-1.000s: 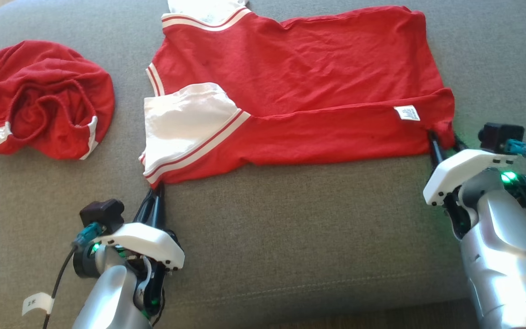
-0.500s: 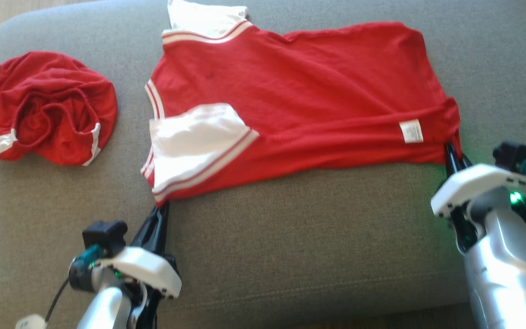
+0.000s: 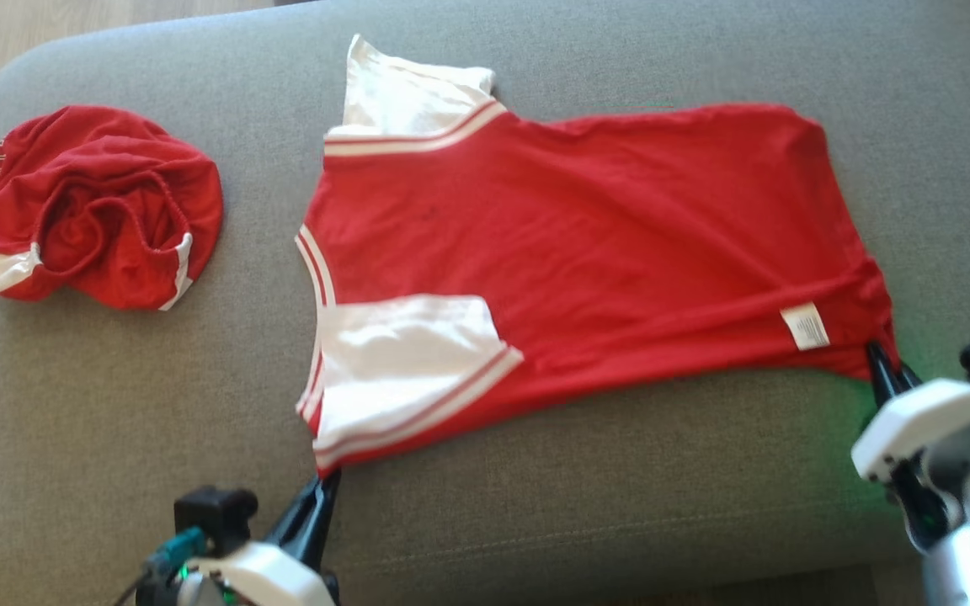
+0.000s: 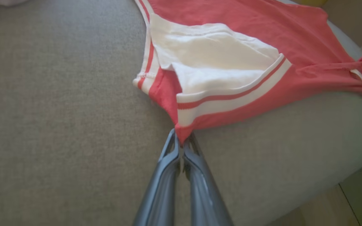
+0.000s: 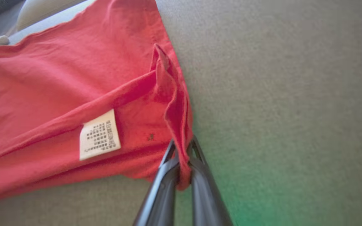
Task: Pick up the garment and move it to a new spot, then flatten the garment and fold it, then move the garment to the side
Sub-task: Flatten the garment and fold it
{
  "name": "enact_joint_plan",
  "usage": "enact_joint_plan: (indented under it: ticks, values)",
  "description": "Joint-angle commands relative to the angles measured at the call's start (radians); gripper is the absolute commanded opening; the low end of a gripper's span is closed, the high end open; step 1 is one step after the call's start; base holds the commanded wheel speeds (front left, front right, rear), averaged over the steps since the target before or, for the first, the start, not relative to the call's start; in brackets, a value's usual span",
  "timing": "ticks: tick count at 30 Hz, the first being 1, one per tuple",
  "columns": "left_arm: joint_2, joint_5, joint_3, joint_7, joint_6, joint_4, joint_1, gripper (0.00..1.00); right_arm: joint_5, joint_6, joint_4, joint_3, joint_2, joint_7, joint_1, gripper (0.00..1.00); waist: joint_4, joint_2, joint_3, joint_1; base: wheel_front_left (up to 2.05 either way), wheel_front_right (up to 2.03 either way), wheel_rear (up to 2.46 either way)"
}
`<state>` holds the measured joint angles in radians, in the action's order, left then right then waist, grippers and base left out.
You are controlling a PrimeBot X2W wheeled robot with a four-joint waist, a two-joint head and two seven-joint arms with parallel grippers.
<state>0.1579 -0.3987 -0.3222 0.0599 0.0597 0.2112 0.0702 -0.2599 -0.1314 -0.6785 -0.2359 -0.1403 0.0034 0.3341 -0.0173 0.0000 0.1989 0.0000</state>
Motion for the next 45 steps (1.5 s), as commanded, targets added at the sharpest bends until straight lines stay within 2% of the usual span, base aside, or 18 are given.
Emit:
enact_joint_plan:
  ticks: [1, 6, 10, 11, 12, 13, 14, 15, 20, 24, 27, 30, 31, 32, 34, 37, 41, 45]
  values:
    - [0.026, -0.008, 0.028, -0.020, -0.012, -0.051, 0.009, 0.00, -0.012, 0.001, 0.068, 0.016, -0.032, 0.018, -0.031, 0.00, 0.001, 0.0000, 0.003, 0.0000, 0.00, 0.00, 0.00]
    - [0.043, -0.025, 0.028, -0.093, -0.036, -0.134, 0.065, 0.00, -0.024, 0.001, 0.252, -0.016, -0.036, 0.111, -0.154, 0.00, 0.006, 0.0000, 0.002, 0.0000, 0.00, 0.00, 0.00]
    - [0.042, -0.043, 0.023, -0.146, -0.050, -0.155, 0.087, 0.00, 0.000, 0.001, 0.354, -0.035, -0.007, 0.188, -0.216, 0.00, 0.005, 0.0000, -0.002, 0.0000, 0.00, 0.00, 0.00]
    - [0.043, -0.044, 0.020, -0.158, -0.054, -0.153, 0.088, 0.00, 0.010, 0.001, 0.371, -0.040, -0.001, 0.200, -0.225, 0.33, 0.006, 0.0000, -0.003, 0.0000, 0.00, 0.00, 0.00]
    - [0.041, -0.048, 0.018, -0.170, -0.056, -0.150, 0.087, 0.00, 0.018, 0.001, 0.388, -0.045, 0.006, 0.210, -0.232, 0.91, 0.007, 0.0000, -0.004, 0.0000, 0.00, 0.00, 0.00]
    - [0.040, -0.050, 0.017, -0.178, -0.058, -0.148, 0.086, 0.19, 0.020, 0.001, 0.406, -0.050, 0.016, 0.217, -0.236, 1.00, 0.007, 0.0000, -0.005, 0.0000, 0.00, 0.00, 0.00]
    - [0.040, -0.050, 0.015, -0.186, -0.062, -0.145, 0.085, 0.47, 0.022, 0.001, 0.426, -0.057, 0.023, 0.220, -0.239, 1.00, 0.007, 0.0000, -0.007, 0.0000, 0.00, 0.00, 0.00]
    - [0.039, -0.051, 0.014, -0.194, -0.066, -0.144, 0.083, 1.00, 0.027, 0.001, 0.447, -0.063, 0.028, 0.220, -0.243, 1.00, 0.007, 0.0000, -0.008, 0.0000, 0.00, 0.00, 0.00]
    - [0.056, -0.051, 0.032, -0.224, -0.094, -0.168, 0.076, 1.00, 0.057, 0.001, 0.568, -0.091, 0.039, 0.194, -0.258, 1.00, 0.000, 0.0000, -0.012, 0.0000, 0.00, 0.00, 0.00]
    - [0.118, -0.029, 0.093, -0.232, -0.115, -0.295, -0.004, 1.00, 0.071, 0.001, 0.703, -0.051, 0.058, 0.150, -0.266, 1.00, -0.011, 0.0000, -0.006, 0.0000, 0.00, 0.00, 0.00]
    - [0.173, -0.012, 0.122, -0.269, -0.094, -0.359, -0.150, 1.00, 0.058, 0.001, 0.754, 0.017, 0.067, 0.126, -0.266, 1.00, -0.016, 0.0000, 0.021, 0.0000, 0.00, 0.00, 0.00]
    - [0.215, -0.018, 0.126, -0.345, -0.047, -0.367, -0.357, 1.00, 0.049, 0.001, 0.777, 0.087, 0.072, 0.105, -0.248, 1.00, -0.027, 0.0000, 0.077, 0.0000, 0.00, 0.00, 0.00]
    - [0.221, -0.025, 0.122, -0.370, -0.028, -0.351, -0.433, 1.00, 0.049, 0.001, 0.780, 0.105, 0.072, 0.098, -0.240, 1.00, -0.030, 0.0000, 0.096, 0.0000, 0.00, 0.00, 0.00]
    - [0.221, -0.025, 0.122, -0.370, -0.028, -0.351, -0.433, 1.00, 0.049, 0.001, 0.780, 0.105, 0.072, 0.098, -0.240, 1.00, -0.030, 0.0000, 0.096, 0.0000, 0.00, 0.00, 0.00]
    - [0.232, -0.039, 0.104, -0.417, 0.012, -0.302, -0.588, 1.00, 0.049, 0.001, 0.785, 0.139, 0.072, 0.085, -0.219, 1.00, -0.042, 0.0000, 0.146, 0.0000, 0.00, 0.00, 0.00]
    - [0.228, -0.072, 0.073, -0.479, 0.044, -0.177, -0.796, 1.00, 0.048, 0.001, 0.790, 0.176, 0.068, 0.067, -0.184, 1.00, -0.061, 0.0000, 0.217, 0.0000, 0.00, 0.00, 0.00]
    - [0.249, -0.057, 0.025, -0.510, 0.062, 0.006, -1.008, 1.00, 0.037, 0.001, 0.782, 0.210, 0.068, 0.046, -0.132, 1.00, -0.107, 0.0000, 0.291, 0.0000, 0.00, 0.00, 0.00]
    - [0.290, -0.035, -0.040, -0.540, 0.068, 0.170, -1.130, 1.00, 0.032, 0.001, 0.756, 0.235, 0.067, 0.016, -0.085, 1.00, -0.157, 0.0000, 0.335, 0.0000, 0.00, 0.00, 0.00]
